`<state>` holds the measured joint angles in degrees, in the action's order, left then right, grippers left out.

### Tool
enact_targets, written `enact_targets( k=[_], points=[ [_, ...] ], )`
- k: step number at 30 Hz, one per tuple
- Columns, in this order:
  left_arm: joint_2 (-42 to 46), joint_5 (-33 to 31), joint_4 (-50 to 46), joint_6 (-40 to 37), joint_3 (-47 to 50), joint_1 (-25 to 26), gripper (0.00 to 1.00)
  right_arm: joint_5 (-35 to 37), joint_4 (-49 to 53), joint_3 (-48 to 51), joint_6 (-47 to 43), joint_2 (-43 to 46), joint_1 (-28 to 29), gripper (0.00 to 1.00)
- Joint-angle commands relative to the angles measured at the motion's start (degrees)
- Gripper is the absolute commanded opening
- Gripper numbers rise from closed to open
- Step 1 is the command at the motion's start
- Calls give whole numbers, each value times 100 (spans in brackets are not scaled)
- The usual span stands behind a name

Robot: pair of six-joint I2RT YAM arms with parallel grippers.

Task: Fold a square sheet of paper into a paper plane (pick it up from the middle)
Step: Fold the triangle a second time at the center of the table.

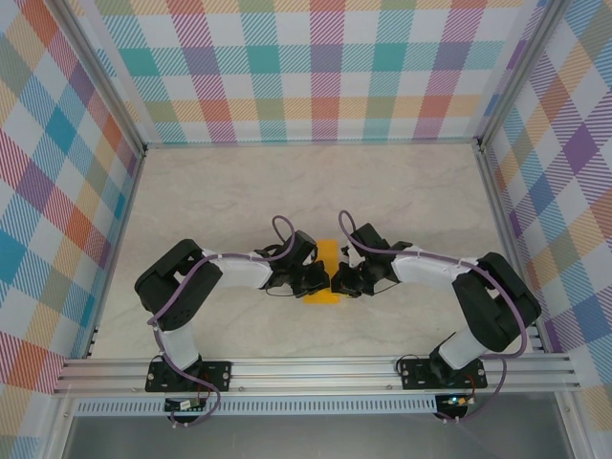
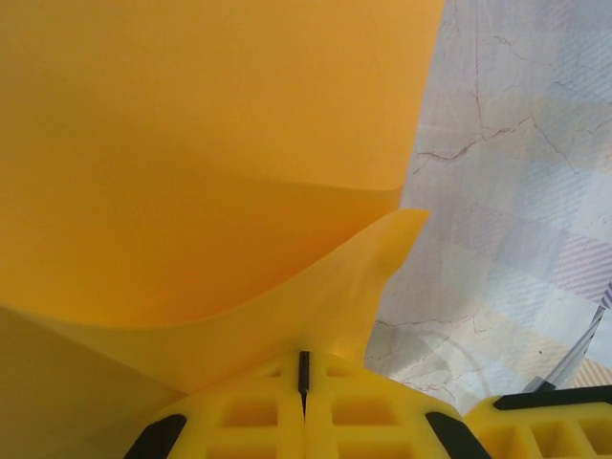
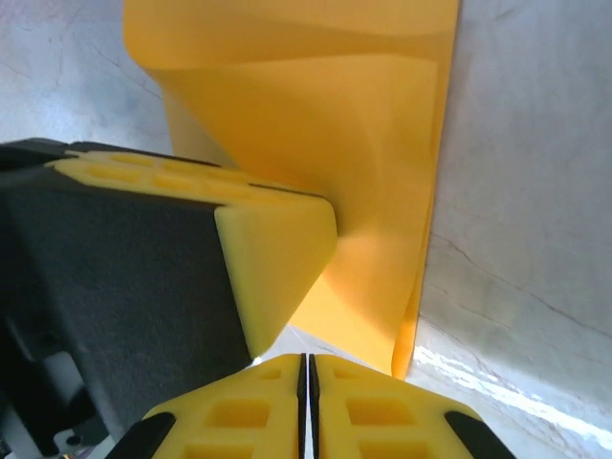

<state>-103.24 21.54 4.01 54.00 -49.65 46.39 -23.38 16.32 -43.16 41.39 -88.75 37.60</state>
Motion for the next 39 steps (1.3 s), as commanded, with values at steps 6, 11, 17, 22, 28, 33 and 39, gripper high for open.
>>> enact_targets(
  k=[6, 11, 17, 22, 28, 33, 39],
  points=[
    [-108, -246, -460, 58, 201, 76, 5, -52, -324, 226, -34, -428, 45, 11],
    [-95, -264, -445, 78, 184, 75, 5, 45, -182, 337, -118, -637, 45, 11],
    [-82, -273, -438, 93, 199, 74, 5, 190, -95, 473, -138, -755, 42, 10],
    [-65, -264, -429, 84, 175, 72, 5, 381, 102, 474, -183, -748, 50, 10],
    [-12, -230, -480, -120, 67, 5, 5, 526, 377, 448, -193, -809, 44, 10],
    [-40, -4, -305, -570, 176, -231, 6, 757, 730, 337, -201, -862, 44, 9],
    [-29, 150, -154, -865, 349, -488, 7, 843, 867, 306, -176, -942, 43, 9]
  ],
)
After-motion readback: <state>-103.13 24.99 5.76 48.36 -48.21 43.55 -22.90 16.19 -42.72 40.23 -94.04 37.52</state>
